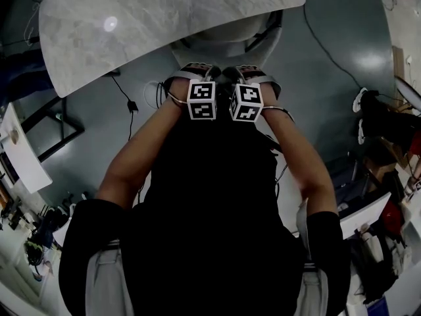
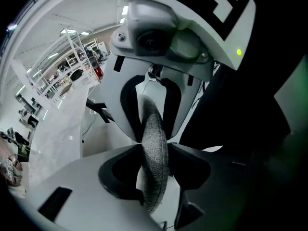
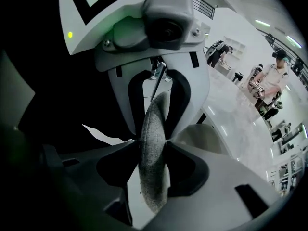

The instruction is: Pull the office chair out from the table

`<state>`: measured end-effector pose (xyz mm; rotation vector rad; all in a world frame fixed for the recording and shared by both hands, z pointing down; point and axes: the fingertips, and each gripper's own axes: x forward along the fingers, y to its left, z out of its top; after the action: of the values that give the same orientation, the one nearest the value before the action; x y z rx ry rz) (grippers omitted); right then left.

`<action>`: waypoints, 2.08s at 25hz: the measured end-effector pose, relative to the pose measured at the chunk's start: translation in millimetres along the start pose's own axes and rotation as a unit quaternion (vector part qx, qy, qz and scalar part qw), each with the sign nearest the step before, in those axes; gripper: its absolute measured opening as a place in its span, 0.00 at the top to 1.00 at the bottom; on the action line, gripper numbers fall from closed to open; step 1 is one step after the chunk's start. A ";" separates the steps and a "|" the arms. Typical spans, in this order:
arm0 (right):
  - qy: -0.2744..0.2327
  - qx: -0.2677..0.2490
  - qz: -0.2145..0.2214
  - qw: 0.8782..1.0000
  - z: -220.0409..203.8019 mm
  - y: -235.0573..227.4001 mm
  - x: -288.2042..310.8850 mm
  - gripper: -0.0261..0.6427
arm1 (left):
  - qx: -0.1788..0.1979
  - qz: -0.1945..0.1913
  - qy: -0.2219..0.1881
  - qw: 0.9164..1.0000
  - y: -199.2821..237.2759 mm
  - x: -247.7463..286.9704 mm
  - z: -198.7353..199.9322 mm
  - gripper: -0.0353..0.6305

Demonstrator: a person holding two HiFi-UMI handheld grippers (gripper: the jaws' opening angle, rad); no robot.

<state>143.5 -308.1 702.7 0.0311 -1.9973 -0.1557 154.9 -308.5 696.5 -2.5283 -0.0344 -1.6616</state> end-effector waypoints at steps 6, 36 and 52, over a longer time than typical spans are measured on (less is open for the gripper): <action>0.012 0.004 -0.011 1.000 -1.2 0.8 5.1 0.75 | -0.007 -0.001 0.002 1.000 -1.9 7.2 -0.9 0.70; 0.008 0.060 -0.018 0.998 -3.2 1.4 0.0 0.83 | -0.040 -0.008 0.008 0.999 -2.7 5.7 4.2 0.82; 0.004 0.062 0.004 0.998 -3.7 29.9 -9.5 0.83 | -0.051 -0.026 0.002 0.998 -29.1 3.4 14.7 0.81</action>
<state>152.2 -277.9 699.4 0.1026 -1.9969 -0.0274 167.3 -278.1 696.4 -2.6191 -0.0142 -1.7312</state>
